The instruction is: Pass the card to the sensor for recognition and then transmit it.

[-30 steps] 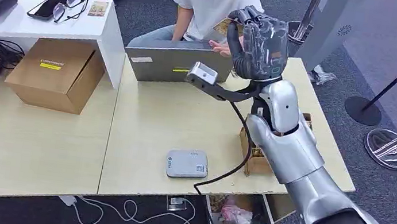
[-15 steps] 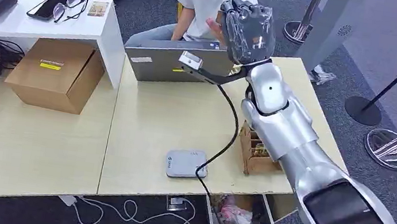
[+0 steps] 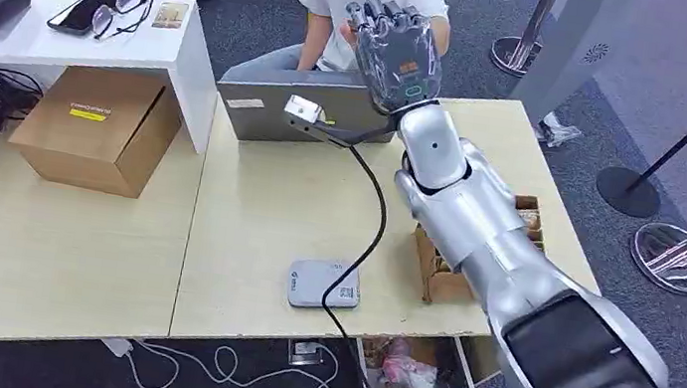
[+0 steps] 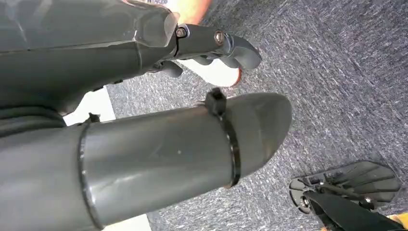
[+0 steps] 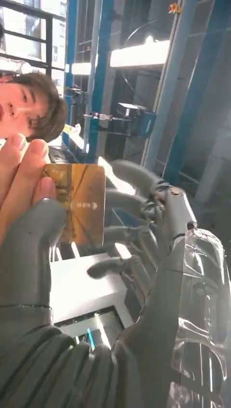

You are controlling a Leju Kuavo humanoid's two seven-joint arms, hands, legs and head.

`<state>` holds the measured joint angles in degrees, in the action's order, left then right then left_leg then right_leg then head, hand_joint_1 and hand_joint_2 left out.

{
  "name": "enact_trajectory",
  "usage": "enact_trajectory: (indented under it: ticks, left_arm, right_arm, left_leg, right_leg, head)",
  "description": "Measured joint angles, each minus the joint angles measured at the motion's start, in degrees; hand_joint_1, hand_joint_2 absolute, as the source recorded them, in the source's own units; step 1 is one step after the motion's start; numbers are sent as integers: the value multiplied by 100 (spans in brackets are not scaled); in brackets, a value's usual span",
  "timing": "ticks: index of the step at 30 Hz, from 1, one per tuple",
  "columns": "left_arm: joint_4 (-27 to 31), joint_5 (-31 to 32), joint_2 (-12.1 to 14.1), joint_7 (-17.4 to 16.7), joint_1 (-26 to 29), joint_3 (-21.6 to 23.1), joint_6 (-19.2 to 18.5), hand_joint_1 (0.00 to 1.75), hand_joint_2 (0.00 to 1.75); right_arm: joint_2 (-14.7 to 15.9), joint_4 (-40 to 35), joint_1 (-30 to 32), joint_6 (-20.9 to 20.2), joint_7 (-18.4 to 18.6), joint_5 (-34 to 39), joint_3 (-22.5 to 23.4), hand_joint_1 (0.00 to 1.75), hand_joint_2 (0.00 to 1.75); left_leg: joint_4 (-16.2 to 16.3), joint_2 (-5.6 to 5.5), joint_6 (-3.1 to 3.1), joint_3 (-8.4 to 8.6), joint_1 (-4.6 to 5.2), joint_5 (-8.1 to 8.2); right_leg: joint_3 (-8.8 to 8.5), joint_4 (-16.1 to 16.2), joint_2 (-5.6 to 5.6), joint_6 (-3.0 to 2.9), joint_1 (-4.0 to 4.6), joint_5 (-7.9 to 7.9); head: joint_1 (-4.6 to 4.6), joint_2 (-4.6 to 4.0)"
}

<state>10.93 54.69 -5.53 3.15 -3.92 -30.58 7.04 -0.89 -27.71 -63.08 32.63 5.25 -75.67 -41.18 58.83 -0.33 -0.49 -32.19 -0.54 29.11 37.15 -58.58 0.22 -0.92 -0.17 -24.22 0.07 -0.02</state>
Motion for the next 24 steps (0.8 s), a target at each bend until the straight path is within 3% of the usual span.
enact_trajectory:
  ticks: [1, 10, 14, 17, 21, 24]
  left_arm:
    - [0, 0, 0, 0, 0, 0, 9, 0, 0]
    - [0, -2, -9, 0, 6, 0, 68, 0, 0]
    - [0, -48, -20, 2, 18, -2, 123, 0, 0]
    - [0, -120, -55, 48, 48, -9, 252, 0, 0]
    - [0, -199, -94, 109, 104, -65, 328, 0, 0]
    - [-2, -210, -103, 114, 125, -85, 334, 0, 0]
  right_arm:
    - [0, 4, 1, 16, -2, 31, 0, 0, 0]
    - [-48, -140, 54, 219, -324, 538, 48, 0, 0]
    - [-72, -416, 225, 293, -671, 1094, 168, 0, 0]
    - [-77, -1033, 580, 188, -1054, 2072, 341, 0, 0]
    - [-72, -2278, 1247, -306, -1348, 3501, 542, 0, 0]
    - [-66, -2846, 1528, -391, -1375, 3618, 621, 0, 0]
  left_leg:
    - [0, 0, 0, 0, 0, 0]
    - [0, 1, 0, 1, -1, 0]
    - [0, 1, 0, 1, -1, 0]
    - [0, 0, 0, 1, 0, 0]
    - [0, 0, 0, -1, 0, 2]
    - [0, 2, 0, -1, 0, 3]
  right_leg:
    - [0, 0, 0, 0, 0, 0]
    - [1, 0, 1, 0, 0, 0]
    - [0, -1, 1, 0, 0, 0]
    - [0, 0, 1, 0, 1, -1]
    - [3, 1, 1, 1, 1, -4]
    - [4, 2, 2, 1, 1, -4]
  head:
    - [2, 0]
    - [0, 0]
    - [0, 0]
    - [2, 0]
    - [2, 0]
    - [2, 0]
